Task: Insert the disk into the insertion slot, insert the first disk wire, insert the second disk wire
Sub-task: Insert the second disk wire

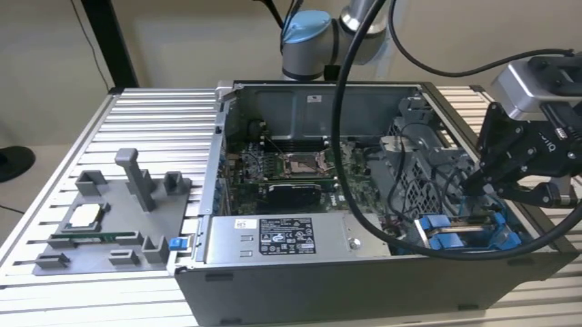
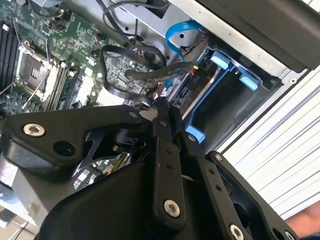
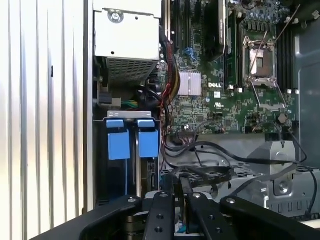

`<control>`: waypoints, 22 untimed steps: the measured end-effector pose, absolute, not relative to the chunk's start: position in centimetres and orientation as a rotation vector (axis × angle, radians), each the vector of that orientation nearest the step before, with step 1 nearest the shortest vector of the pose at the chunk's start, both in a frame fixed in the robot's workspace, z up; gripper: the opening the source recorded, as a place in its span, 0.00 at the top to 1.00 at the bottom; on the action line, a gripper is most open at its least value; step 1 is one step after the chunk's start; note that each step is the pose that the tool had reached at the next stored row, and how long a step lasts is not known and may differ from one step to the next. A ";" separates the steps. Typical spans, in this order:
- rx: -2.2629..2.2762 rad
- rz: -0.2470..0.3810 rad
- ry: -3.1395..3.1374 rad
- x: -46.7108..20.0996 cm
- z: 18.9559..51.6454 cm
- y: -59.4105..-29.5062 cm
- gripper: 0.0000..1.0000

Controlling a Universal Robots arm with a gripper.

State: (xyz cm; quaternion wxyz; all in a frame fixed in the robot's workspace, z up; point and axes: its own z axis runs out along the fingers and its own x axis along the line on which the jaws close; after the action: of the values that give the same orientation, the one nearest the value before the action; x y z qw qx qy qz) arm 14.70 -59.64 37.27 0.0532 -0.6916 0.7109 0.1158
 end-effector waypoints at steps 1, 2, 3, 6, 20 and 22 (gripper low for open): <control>-2.104 0.348 2.162 14.6 37.2 -59.6 1.00; -2.105 0.345 2.164 14.6 37.2 -59.6 1.00; -2.107 0.341 2.166 14.5 37.2 -59.6 1.00; -2.111 0.332 2.170 14.4 37.0 -59.6 1.00; -2.111 0.331 2.170 13.9 37.0 -59.6 1.00; -2.111 0.331 2.170 13.8 36.9 -59.6 1.00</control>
State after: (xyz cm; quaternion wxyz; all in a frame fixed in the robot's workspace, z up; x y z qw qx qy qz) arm 13.81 -59.64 36.91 0.0479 -0.6925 0.7116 0.1085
